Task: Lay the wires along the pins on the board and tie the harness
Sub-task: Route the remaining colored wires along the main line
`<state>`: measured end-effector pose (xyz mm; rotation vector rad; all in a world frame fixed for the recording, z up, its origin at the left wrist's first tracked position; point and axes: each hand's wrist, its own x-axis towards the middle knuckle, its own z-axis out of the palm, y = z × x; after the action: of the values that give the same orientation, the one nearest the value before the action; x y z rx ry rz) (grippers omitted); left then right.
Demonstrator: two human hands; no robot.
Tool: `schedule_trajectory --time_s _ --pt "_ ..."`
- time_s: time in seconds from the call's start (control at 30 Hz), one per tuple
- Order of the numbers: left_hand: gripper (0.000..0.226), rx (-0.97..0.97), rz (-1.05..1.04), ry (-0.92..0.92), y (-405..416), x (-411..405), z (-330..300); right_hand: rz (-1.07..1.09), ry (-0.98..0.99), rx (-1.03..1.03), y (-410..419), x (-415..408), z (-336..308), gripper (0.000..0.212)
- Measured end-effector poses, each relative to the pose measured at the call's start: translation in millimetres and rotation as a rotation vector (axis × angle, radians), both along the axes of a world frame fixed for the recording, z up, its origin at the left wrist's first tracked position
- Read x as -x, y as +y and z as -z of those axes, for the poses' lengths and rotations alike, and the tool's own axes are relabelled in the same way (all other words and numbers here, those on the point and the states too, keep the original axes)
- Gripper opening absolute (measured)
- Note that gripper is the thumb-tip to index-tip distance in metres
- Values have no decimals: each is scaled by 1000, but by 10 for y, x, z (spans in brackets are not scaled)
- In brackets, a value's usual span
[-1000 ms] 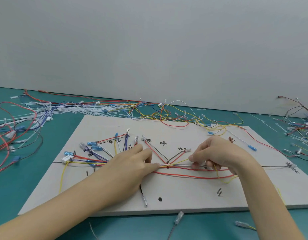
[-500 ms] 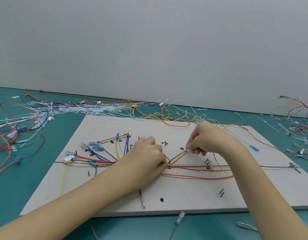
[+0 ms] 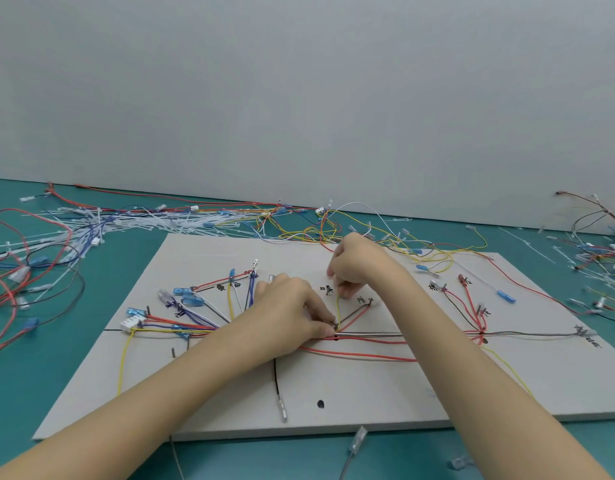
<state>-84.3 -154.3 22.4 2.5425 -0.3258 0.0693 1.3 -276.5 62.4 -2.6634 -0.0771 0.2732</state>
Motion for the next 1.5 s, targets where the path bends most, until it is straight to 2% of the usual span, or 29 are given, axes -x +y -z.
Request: schedule_trajectory --time_s 0.1,0.23,0.33,0.5,0.6,0.73,0.87,1.03,1.27,1.4,1.5 --pt "16 -27 2 -19 9 23 45 25 -69 8 127 -27 52 24" --pt "14 -67 38 -66 21 39 74 7 -259 108 216 61 105 25" --pt "14 -54 34 -84 44 28 84 -114 -343 131 215 199 138 25" --pt "23 -32 115 -96 110 84 84 -274 -513 295 198 417 185 25" --pt "23 120 180 -4 221 65 -73 -278 -535 354 162 506 157 29" --pt "12 240 84 14 451 -33 -279 -276 -533 398 181 669 208 25" --pt "14 334 20 -21 569 -115 -269 -282 -523 411 199 771 235 18" --pt "13 246 51 -86 459 -116 -127 -310 -557 426 188 872 235 20" --pt "31 141 149 -101 283 -24 -63 -316 -619 337 169 1193 213 25" --pt "32 136 186 -71 213 31 -52 -260 -656 272 145 1416 196 46" --pt "24 87 180 -102 156 53 -14 -234 -584 233 46 1486 227 33"
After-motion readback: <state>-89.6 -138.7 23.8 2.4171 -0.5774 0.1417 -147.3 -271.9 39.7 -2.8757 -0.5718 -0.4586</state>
